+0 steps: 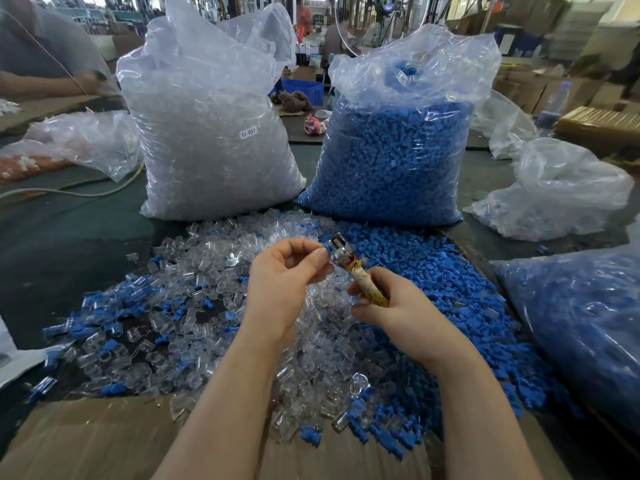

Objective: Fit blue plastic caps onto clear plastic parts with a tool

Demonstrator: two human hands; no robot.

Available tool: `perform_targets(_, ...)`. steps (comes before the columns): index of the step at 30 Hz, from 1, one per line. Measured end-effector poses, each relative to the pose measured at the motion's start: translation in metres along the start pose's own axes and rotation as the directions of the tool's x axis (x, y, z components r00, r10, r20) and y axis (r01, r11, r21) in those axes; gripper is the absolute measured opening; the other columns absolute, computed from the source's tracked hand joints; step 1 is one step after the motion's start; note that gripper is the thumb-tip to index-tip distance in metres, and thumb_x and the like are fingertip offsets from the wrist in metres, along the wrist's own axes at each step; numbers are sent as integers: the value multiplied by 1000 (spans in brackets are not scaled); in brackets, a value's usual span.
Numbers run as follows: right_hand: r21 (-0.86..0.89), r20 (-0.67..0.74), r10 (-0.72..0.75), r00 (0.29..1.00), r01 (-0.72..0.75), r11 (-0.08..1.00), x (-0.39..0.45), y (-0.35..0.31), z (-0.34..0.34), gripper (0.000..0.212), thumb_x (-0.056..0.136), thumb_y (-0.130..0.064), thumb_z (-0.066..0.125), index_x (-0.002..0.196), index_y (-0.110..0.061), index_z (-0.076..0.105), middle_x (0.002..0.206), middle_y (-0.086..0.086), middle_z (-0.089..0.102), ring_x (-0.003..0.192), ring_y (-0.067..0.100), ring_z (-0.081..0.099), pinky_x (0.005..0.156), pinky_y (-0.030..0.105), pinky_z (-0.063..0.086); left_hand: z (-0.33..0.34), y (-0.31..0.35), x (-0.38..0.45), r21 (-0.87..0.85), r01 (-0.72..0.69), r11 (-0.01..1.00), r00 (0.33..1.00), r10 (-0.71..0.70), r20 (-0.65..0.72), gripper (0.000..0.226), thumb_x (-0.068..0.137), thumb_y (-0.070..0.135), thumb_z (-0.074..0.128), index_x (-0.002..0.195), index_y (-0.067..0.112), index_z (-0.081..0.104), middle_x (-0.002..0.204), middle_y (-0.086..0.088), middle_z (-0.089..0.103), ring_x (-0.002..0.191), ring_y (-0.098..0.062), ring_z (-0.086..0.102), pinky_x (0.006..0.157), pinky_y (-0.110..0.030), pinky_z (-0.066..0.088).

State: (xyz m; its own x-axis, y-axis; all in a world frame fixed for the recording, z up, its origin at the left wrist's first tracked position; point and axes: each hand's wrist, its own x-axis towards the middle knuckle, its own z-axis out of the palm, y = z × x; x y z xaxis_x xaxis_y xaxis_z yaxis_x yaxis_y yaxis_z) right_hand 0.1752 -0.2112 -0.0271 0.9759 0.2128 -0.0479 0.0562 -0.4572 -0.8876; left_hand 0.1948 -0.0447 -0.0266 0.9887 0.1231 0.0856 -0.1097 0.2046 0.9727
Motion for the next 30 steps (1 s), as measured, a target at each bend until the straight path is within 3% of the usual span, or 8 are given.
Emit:
perform_targets(4,-29,38,-24,999,25,999,0,0,1,14,89,-13,64,98,-19,57,81,-6,56,72,15,50,67,33,42,0,1,0,-11,-4,1000,1000,4,9,8,87,-1,67,86,7,67,75,-4,73,69,-13,70,66,-19,55)
perform_targets(10,-39,73,-34,997,37,999,0,1,1,18,78,-20,60,95,-20,53,75,-3,51,64,14,43,61,35,36,0,2,-1,-61,33,998,998,-30,52,5,87,0,67,88,4,66,79,-9,72,70,-14,69,68,-21,57)
perform_targets(15,-128,11,-75,997,76,989,2,5,2,20,83,-5,56,82,-24,52,60,-11,48,49,5,38,46,19,32,0,3,-1,-86,60,994,996,-54,76,4,87,0,66,89,3,66,83,-13,71,72,-16,68,69,-22,57)
perform_targets(24,-172,-1,-76,997,74,982,4,4,4,30,82,-8,51,74,-37,48,57,-17,51,47,4,38,46,23,32,1,1,0,-70,64,995,996,-59,70,6,89,-1,65,89,5,65,79,-7,71,70,-13,67,67,-20,56)
perform_targets(27,-171,11,-59,998,60,983,4,5,5,21,81,-13,52,79,-34,48,60,-11,50,49,6,38,48,26,34,-1,2,1,-84,131,988,991,-128,38,4,88,1,65,90,5,66,79,-6,73,69,-12,68,65,-19,56)
perform_targets(30,-182,-39,-41,998,33,983,4,6,7,10,75,-21,51,82,-27,48,65,-6,50,51,11,40,51,31,34,-9,4,4,-282,199,939,971,-227,-73,8,86,5,66,94,5,68,81,-6,75,72,-13,72,63,-21,57)
